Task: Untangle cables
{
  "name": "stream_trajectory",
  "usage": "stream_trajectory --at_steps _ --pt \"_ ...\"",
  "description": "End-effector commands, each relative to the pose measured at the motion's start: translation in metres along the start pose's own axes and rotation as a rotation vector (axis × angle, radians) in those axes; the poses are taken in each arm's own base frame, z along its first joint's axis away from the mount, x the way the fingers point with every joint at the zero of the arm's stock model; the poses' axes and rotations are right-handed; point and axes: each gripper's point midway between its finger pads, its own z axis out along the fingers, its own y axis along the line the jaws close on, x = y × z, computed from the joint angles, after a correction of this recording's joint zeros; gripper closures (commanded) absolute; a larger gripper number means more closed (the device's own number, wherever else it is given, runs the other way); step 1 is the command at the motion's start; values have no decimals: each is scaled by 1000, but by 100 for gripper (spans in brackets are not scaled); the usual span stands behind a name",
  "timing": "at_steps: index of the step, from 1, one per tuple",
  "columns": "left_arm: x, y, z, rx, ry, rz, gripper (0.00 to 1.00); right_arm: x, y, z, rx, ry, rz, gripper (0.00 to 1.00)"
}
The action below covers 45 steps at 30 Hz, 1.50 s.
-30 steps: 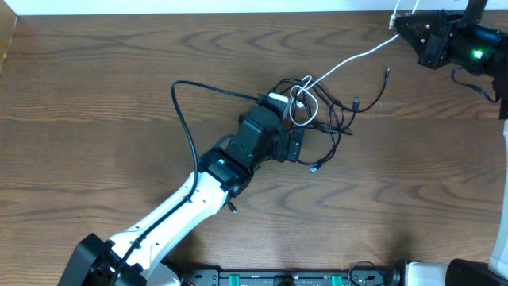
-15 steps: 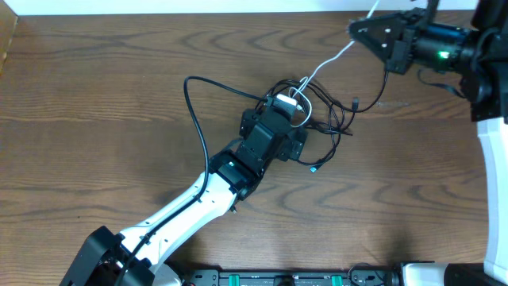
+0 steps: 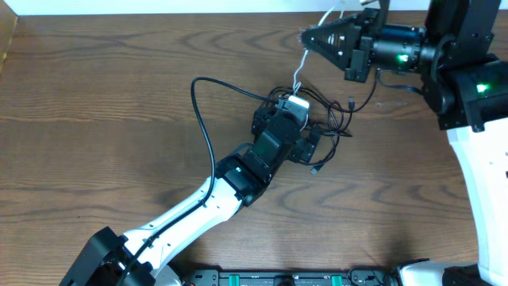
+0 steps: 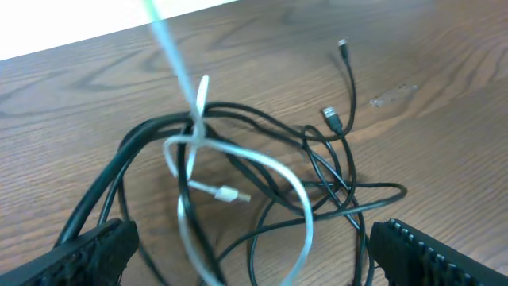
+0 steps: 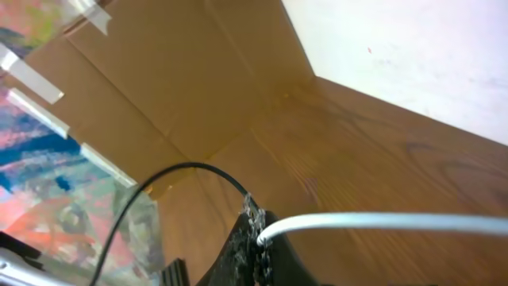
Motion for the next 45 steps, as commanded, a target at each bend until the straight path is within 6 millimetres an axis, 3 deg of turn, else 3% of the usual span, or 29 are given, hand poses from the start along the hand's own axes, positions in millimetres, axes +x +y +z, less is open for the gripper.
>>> stream_trajectory --at_steps 1,4,13,22,27,35,39,45 --pt "-15 0 0 -11 -34 9 2 -4 15 5 -47 -1 23 99" --pt "-15 4 1 -34 -36 8 2 -3 21 8 -65 4 33 99" --pt "-4 61 6 -367 -37 25 2 2 41 6 -176 37 53 99" --pt "22 104 23 -470 42 -36 2 0 37 1 -173 31 53 99" --pt "25 129 20 -521 52 -90 2 -9 15 -14 -112 -5 67 99" --pt "46 166 12 -603 144 -109 2 -22 -32 -52 45 -81 102 99" --pt "55 169 12 -583 186 -118 2 -26 -73 -82 217 -140 148 99" --pt "60 170 10 -585 211 -112 2 -27 -109 -123 376 -195 185 99"
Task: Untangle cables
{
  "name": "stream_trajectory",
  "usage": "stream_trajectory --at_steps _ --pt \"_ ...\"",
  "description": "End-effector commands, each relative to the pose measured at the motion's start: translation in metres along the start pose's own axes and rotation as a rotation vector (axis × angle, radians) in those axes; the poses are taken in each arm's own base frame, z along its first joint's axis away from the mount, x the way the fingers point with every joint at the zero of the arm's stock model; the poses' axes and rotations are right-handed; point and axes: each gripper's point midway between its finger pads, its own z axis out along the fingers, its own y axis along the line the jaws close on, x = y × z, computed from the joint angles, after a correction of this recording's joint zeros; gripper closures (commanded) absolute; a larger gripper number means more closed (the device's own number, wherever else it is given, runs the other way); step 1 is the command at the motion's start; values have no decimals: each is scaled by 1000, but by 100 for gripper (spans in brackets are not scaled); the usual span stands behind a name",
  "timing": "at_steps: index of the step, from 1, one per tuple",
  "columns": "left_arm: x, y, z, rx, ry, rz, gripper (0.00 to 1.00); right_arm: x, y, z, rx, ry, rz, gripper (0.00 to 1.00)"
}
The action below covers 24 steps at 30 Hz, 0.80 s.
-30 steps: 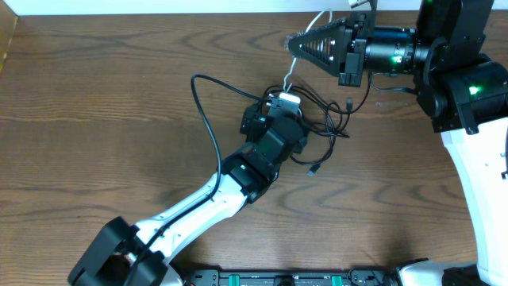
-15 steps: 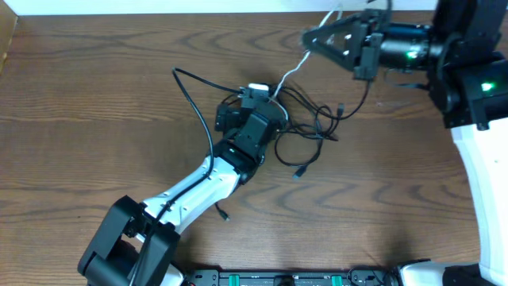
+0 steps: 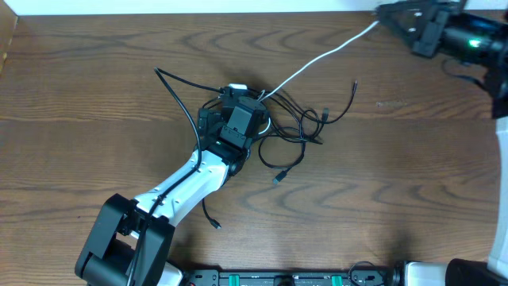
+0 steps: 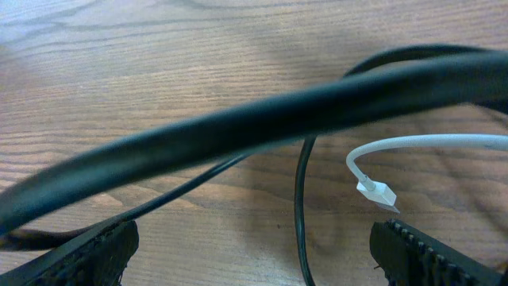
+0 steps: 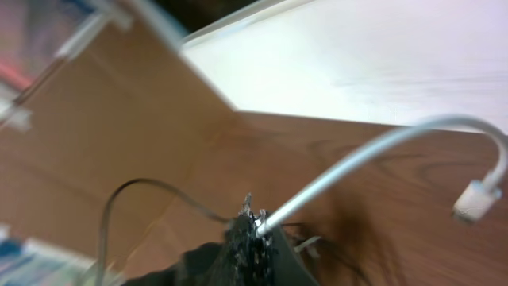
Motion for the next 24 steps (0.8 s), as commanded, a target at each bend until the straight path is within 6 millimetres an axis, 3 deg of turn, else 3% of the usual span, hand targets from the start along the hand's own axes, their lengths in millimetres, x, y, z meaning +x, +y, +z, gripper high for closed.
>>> stream_trajectory --at_steps 1,10,24 --pt "-9 2 -1 -5 -7 -21 2 -16 -27 -22 109 -64 -13 99" --pt "-5 10 2 -22 10 -25 2 -31 -69 -74 231 -150 48 99" --pt "16 62 18 -129 118 -89 2 -39 -100 -121 337 -223 71 99"
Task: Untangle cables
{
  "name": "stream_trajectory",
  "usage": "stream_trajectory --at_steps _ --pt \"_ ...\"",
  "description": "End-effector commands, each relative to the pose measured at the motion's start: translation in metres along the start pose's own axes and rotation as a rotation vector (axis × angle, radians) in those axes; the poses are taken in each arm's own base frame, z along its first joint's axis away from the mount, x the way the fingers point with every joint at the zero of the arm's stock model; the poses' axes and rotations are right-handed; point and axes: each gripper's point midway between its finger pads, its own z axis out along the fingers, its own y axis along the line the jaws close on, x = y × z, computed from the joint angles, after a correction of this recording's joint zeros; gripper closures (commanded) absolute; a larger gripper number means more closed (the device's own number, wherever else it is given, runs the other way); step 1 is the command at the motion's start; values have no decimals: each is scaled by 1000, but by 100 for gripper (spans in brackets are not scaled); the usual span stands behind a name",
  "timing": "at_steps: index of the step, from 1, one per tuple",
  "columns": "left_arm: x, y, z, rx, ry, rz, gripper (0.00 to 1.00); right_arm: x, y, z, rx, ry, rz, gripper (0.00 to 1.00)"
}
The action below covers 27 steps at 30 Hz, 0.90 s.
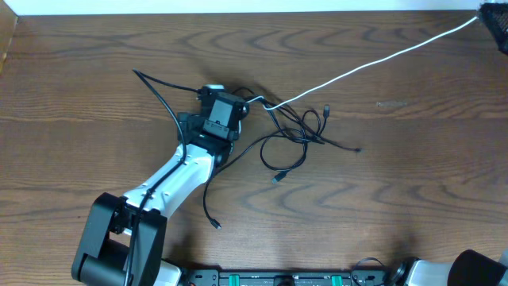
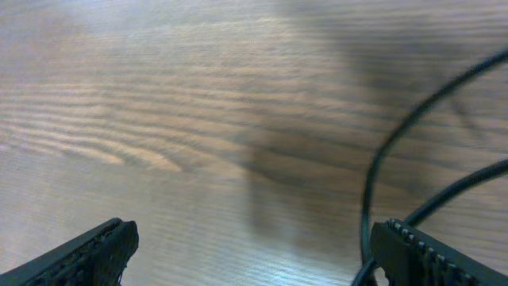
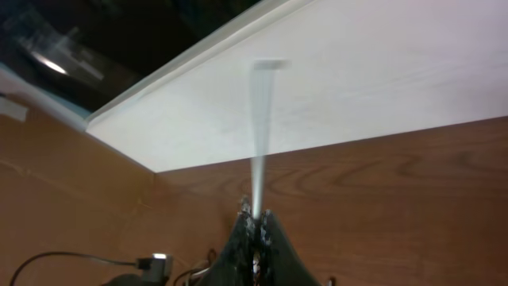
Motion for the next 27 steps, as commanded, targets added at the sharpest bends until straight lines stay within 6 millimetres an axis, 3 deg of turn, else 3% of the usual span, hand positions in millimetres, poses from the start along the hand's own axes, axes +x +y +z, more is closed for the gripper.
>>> stream_trajectory --at_steps 1,5,10,15,18,23,27 --pt "-7 9 2 -16 -1 -41 2 -8 -6 -10 24 -27 -25 99" --pt "-4 -1 2 40 17 -40 2 -8 -14 -12 58 -30 -28 99" --pt "7 -47 -7 313 88 -24 2 0 -33 -14 161 -11 -18 99" --pt "19 -105 -41 714 131 110 2 7 -58 -20 307 3 -2 99" --pt "25 -127 -66 910 139 167 2 11 -67 -22 359 12 4 99" --pt "29 -145 -97 1124 146 200 2 16 -67 -21 359 34 8 99" --pt "30 -149 -108 1192 152 198 2 22 -69 -17 358 60 18 99"
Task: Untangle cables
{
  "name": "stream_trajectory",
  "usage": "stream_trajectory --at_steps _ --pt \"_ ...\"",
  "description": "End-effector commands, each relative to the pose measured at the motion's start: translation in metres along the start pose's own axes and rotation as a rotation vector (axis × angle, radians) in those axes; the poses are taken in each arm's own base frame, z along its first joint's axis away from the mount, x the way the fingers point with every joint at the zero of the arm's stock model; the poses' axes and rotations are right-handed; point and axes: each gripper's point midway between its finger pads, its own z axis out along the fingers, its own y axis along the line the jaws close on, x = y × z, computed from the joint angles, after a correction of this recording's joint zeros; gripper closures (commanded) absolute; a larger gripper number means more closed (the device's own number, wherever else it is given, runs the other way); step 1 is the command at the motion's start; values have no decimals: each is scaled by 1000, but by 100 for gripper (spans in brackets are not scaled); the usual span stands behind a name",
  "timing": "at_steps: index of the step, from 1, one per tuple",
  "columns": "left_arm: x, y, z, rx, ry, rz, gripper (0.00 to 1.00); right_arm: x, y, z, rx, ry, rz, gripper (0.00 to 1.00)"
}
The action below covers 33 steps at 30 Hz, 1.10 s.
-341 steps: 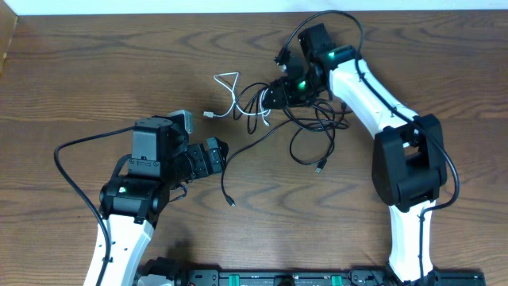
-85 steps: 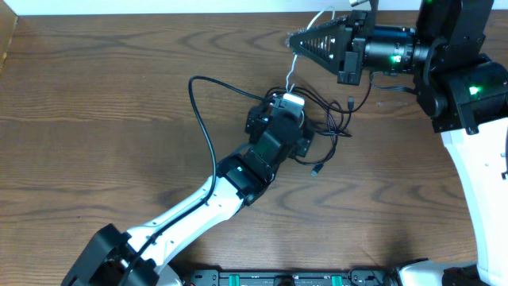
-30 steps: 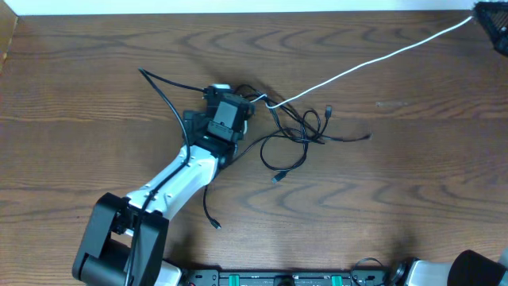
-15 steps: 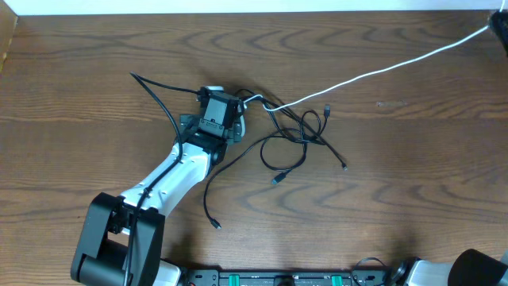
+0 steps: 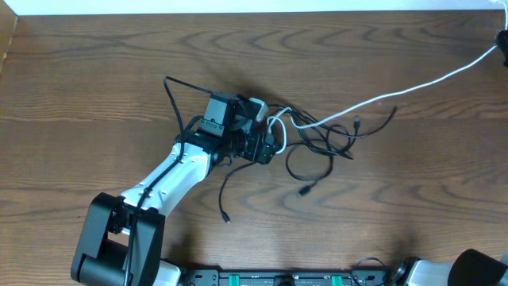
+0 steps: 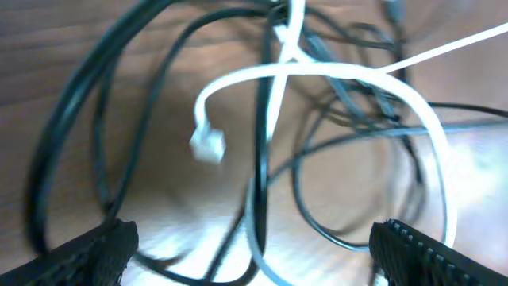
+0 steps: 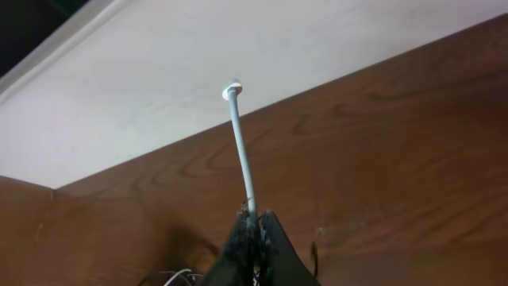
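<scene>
A knot of black cables (image 5: 321, 137) lies mid-table, and a white cable (image 5: 413, 86) runs from it up to the far right edge. There my right gripper (image 5: 503, 40) is barely in view. In the right wrist view the right gripper (image 7: 252, 225) is shut on the white cable (image 7: 240, 143), whose free end sticks out past the fingers. My left gripper (image 5: 266, 141) sits at the knot's left side. In the left wrist view the left gripper (image 6: 254, 254) is open, with the white cable's loop (image 6: 357, 79), its plug (image 6: 208, 145) and black strands between the fingers.
A black strand arcs out left of the left wrist (image 5: 171, 87), and another trails toward the front with its plug (image 5: 226, 218). A loose plug (image 5: 302, 191) lies in front of the knot. The white wall (image 5: 238, 6) borders the table's far edge.
My left gripper moved right and slightly nearer, and the knot shifted right with it. The white cable, taut before, now sags in a curve. The knot fills the left wrist view again.
At first my right gripper held the white cable close above the knot, with the left gripper on the knot. Then the right was near the top right corner and the cable was stretched out. Then it was at the right edge, cable taut. Now the cable has slackened.
</scene>
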Motion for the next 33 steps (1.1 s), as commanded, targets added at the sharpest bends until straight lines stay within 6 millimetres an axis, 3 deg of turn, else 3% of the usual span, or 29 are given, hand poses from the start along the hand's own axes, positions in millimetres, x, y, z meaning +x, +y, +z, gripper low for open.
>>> stream_trajectory --at_steps 1,8,14,22,30,33 --pt "-9 -33 -6 186 -19 55 2 3 -3 4 16 20 -21 99" --pt "-32 -82 -33 435 -123 161 2 20 -19 24 44 107 8 99" --pt "-50 -95 -59 441 -212 235 2 36 -23 48 31 189 28 99" --pt "-63 -73 -83 318 -277 210 2 52 -13 69 -3 258 -20 99" --pt "-20 -19 -61 -26 -87 148 2 53 -12 72 16 259 -48 99" --pt "-9 -11 -54 -145 -30 209 2 52 -10 73 12 255 -56 99"
